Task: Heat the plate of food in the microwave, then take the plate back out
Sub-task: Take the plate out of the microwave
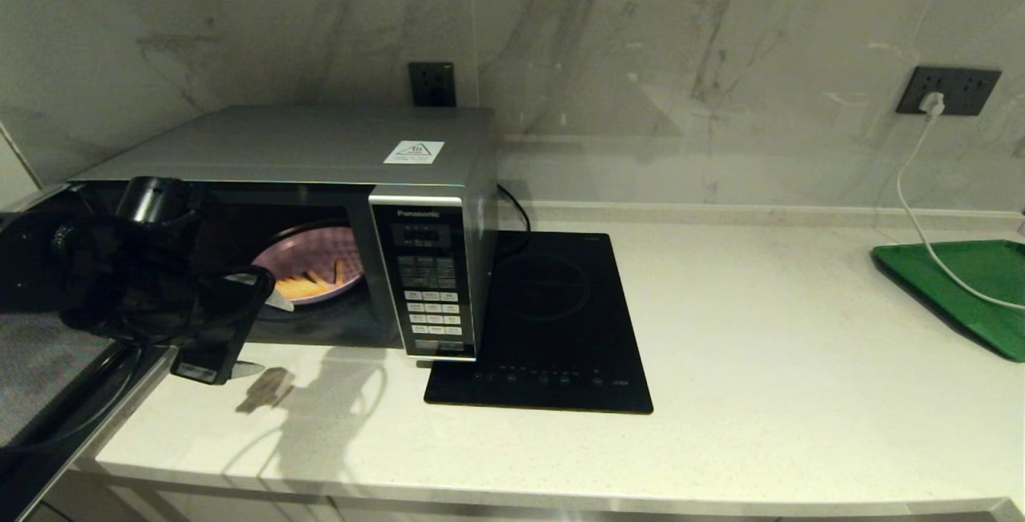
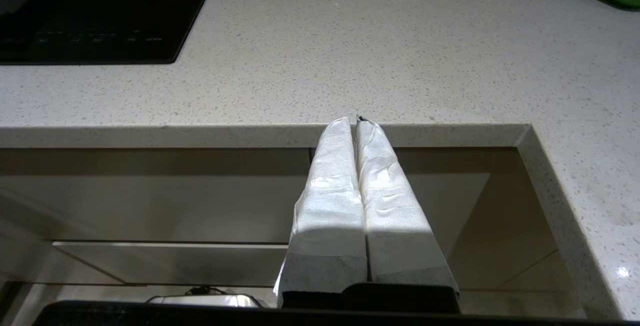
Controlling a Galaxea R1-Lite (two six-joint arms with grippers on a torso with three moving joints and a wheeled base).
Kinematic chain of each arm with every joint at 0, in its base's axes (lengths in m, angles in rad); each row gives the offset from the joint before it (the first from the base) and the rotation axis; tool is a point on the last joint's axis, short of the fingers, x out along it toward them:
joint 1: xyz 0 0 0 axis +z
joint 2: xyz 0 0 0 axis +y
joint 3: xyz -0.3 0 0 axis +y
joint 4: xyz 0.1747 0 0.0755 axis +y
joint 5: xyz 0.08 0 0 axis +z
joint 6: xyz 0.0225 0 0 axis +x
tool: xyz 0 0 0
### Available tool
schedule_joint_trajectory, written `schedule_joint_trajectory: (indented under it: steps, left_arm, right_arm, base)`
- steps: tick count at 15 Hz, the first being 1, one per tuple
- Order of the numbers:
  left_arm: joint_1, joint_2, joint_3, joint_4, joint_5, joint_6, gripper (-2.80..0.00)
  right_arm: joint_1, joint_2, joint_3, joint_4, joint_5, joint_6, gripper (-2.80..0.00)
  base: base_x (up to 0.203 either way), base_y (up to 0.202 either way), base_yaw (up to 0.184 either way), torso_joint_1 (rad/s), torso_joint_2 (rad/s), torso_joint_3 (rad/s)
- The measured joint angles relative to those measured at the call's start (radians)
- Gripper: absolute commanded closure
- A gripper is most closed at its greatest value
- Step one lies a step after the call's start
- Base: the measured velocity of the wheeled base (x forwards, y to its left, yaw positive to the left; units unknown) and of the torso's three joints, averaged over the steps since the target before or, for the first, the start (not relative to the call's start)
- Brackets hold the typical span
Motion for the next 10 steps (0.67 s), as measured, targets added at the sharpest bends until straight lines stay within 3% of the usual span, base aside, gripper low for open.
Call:
schedule_joint_trajectory:
  steps: [2, 5, 10]
  left_arm:
    - [0.048, 0.019, 0.049, -0.101, -0.093, -0.015, -2.8]
    - [0.09, 0.041, 0.118, -0.311, -0.141, -0.012, -2.8]
    - [0.12, 0.131, 0.092, -0.353, -0.143, -0.007, -2.8]
  right_arm:
    - [0.0, 0.0, 0.0, 0.0, 0.0, 0.0, 0.0]
    - [0.0, 0.0, 0.0, 0.0, 0.0, 0.0, 0.0]
    - [0.0, 0.0, 0.0, 0.0, 0.0, 0.0, 0.0]
  base:
    - [0.0, 0.0, 0.0, 0.0, 0.0, 0.0]
    - [0.0, 0.0, 0.0, 0.0, 0.0, 0.0]
    - [0.0, 0.0, 0.0, 0.0, 0.0, 0.0]
